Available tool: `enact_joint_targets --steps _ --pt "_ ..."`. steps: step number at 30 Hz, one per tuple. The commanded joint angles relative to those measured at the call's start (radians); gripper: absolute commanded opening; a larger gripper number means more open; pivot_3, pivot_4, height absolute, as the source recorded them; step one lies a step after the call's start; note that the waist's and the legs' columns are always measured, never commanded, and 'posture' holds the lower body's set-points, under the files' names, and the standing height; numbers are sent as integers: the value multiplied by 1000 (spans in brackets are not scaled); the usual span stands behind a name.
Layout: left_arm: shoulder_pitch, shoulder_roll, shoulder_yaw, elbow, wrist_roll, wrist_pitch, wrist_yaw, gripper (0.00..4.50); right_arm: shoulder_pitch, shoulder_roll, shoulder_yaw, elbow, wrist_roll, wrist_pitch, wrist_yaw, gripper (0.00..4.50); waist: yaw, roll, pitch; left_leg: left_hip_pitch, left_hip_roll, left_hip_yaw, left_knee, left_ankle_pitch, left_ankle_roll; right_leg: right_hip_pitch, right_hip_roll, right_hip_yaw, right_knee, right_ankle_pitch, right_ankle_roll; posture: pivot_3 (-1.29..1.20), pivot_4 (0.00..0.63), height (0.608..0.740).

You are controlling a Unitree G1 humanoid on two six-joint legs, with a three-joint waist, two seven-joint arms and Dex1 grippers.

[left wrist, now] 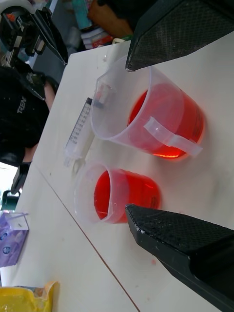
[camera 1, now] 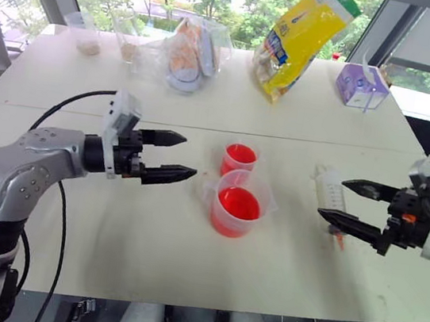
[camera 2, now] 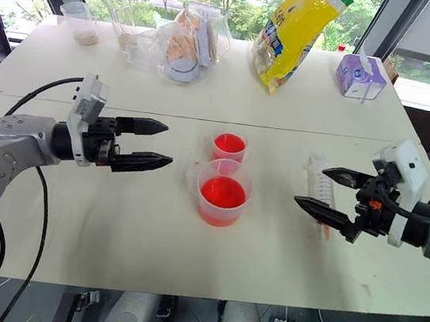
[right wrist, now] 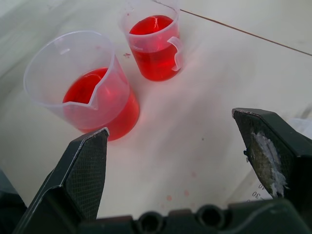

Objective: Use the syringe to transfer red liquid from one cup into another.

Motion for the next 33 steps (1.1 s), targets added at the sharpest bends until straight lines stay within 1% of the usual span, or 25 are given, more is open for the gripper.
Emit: enact_joint_targets --steps 1,5,11,25,30,33 --pt "-25 7 17 -10 -4 -14 -10 4500 1 -30 -50 -17 -6 -10 19 4426 1 0 0 0 0 0 0 0 0 0 0 0 0 0 0 0 150 740" --pt "-38 -11 37 -14 -43 3 7 4500 21 -57 -52 8 -29 0 37 4426 2 0 0 0 0 0 0 0 0 0 0 0 0 0 0 0 150 740" --pt "-27 -2 27 -27 -23 -7 15 4500 16 -55 -40 7 -52 -14 35 4426 0 0 0 0 0 0 0 0 0 0 0 0 0 0 0 0 150 740" --pt "-31 -13 24 -34 -34 -4 34 4500 24 -71 -24 22 -121 -34 75 4426 1 0 0 0 0 0 0 0 0 0 0 0 0 0 0 0 150 740" --pt "-25 -18 21 -42 -31 -7 39 4500 -20 -60 4 57 -134 -19 35 4426 0 0 0 0 0 0 0 0 0 0 0 0 0 0 0 0 150 740" --pt "-27 -21 14 -46 -31 -6 36 4500 -100 -49 55 131 -119 79 -49 4426 -1 0 0 0 0 0 0 0 0 0 0 0 0 0 0 0 150 740"
